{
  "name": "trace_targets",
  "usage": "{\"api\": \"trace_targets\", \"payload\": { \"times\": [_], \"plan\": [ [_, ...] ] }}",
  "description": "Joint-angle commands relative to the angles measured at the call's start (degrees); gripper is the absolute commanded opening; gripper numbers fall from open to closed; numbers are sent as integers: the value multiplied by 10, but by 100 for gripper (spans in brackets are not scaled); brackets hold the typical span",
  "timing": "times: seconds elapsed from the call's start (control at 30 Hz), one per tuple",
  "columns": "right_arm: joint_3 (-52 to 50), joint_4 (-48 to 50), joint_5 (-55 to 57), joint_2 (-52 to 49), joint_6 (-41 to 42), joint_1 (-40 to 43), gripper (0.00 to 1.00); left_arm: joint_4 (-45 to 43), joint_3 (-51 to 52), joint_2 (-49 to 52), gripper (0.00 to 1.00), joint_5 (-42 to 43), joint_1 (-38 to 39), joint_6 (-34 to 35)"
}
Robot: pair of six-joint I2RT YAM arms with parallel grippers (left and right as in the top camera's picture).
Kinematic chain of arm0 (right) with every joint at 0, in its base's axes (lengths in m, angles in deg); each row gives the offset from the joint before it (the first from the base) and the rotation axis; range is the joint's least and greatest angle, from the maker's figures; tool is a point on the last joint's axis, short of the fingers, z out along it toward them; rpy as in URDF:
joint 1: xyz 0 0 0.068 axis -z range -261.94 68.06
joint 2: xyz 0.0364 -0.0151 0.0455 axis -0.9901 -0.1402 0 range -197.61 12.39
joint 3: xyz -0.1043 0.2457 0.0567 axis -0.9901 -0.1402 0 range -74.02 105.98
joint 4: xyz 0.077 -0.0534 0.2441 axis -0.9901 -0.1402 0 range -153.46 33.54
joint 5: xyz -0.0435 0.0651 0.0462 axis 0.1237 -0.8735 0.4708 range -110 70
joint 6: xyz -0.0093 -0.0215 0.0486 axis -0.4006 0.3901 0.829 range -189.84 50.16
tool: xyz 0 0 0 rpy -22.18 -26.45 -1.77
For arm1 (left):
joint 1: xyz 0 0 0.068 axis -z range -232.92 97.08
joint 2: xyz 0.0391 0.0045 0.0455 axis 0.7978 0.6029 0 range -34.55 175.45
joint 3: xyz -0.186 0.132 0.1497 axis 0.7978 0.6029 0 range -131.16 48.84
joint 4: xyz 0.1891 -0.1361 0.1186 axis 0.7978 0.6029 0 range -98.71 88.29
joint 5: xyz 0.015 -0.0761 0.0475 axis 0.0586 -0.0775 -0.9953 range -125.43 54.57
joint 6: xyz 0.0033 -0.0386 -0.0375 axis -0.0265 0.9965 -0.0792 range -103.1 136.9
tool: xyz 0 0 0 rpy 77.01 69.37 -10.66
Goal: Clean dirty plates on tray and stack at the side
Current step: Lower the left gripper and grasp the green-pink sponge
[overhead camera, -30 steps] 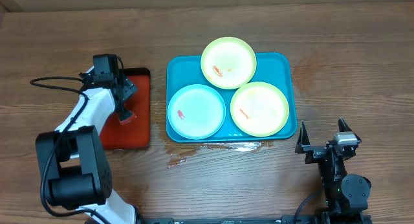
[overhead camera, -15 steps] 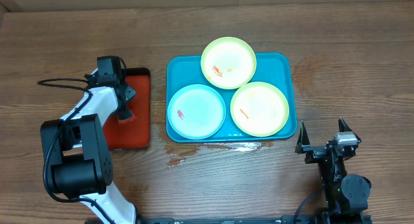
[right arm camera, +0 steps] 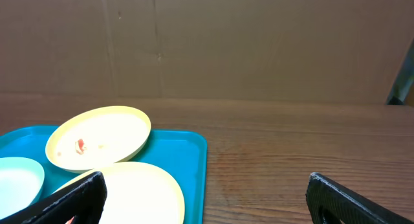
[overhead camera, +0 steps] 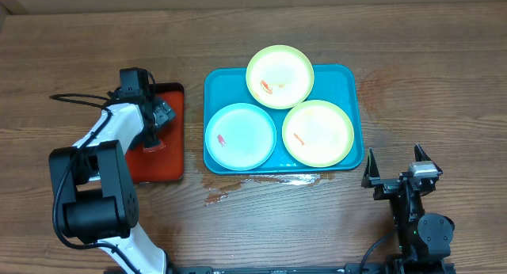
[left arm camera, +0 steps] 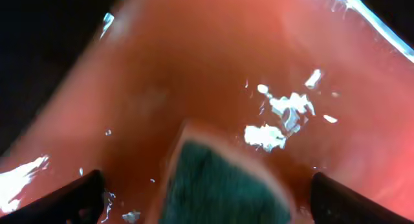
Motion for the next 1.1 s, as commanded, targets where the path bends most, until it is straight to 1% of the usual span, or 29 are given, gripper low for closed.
{"api": "trace_targets", "payload": {
  "times": [0.0, 0.03, 0.07, 0.1, 0.13, 0.17, 0.2, 0.27, 0.3, 0.33, 0.4, 0.67, 0.7, 0.73, 0.77, 0.8, 0.83, 0.9, 0.93, 0.97, 1.0, 1.03, 1.07],
  "plan": [
    [-6, 3, -3, 6, -2, 2, 100, 24, 8, 9, 78, 85, 0, -25],
    [-6, 3, -3, 6, -2, 2, 100, 28, 8, 9, 64, 87, 0, -28],
    [-6, 3, -3, 6, -2, 2, 100, 31, 8, 9, 44, 88, 0, -31],
    [-6, 3, -3, 6, -2, 2, 100, 34, 8, 9, 28, 88, 0, -36],
    [-6, 3, -3, 6, -2, 2, 100, 36, 8, 9, 14, 88, 0, -38],
    [-6, 3, -3, 6, -2, 2, 100, 37, 8, 9, 7, 88, 0, -39],
    [-6, 3, -3, 6, -2, 2, 100, 37, 8, 9, 4, 88, 0, -39],
    [-6, 3, -3, 6, -2, 2, 100, 35, 8, 9, 4, 82, 0, -39],
    [-6, 3, -3, 6, -2, 2, 100, 35, 8, 9, 8, 76, 0, -39],
    [-6, 3, -3, 6, -2, 2, 100, 35, 8, 9, 27, 73, 0, -40],
    [-6, 3, -3, 6, -2, 2, 100, 38, 8, 9, 100, 76, 0, -46],
    [-6, 3, -3, 6, -2, 2, 100, 110, 7, 9, 100, 125, 0, -46],
    [-6, 3, -3, 6, -2, 2, 100, 115, 7, 9, 93, 124, 0, -46],
    [-6, 3, -3, 6, -2, 2, 100, 119, 7, 9, 84, 124, 0, -46],
    [-6, 3, -3, 6, -2, 2, 100, 120, 7, 9, 68, 124, 0, -48],
    [-6, 3, -3, 6, -2, 2, 100, 120, 7, 9, 56, 124, 0, -50],
    [-6, 3, -3, 6, -2, 2, 100, 120, 7, 9, 46, 123, 0, -50],
    [-6, 3, -3, 6, -2, 2, 100, 117, 7, 9, 24, 119, 0, -50],
    [-6, 3, -3, 6, -2, 2, 100, 114, 7, 9, 9, 113, 0, -50],
    [-6, 3, -3, 6, -2, 2, 100, 112, 7, 9, 5, 105, 0, -50],
    [-6, 3, -3, 6, -2, 2, 100, 110, 7, 9, 4, 96, 0, -49],
    [-6, 3, -3, 6, -2, 2, 100, 107, 7, 9, 4, 87, 0, -49],
    [-6, 3, -3, 6, -2, 2, 100, 103, 7, 9, 10, 78, 0, -49]
  ]
}}
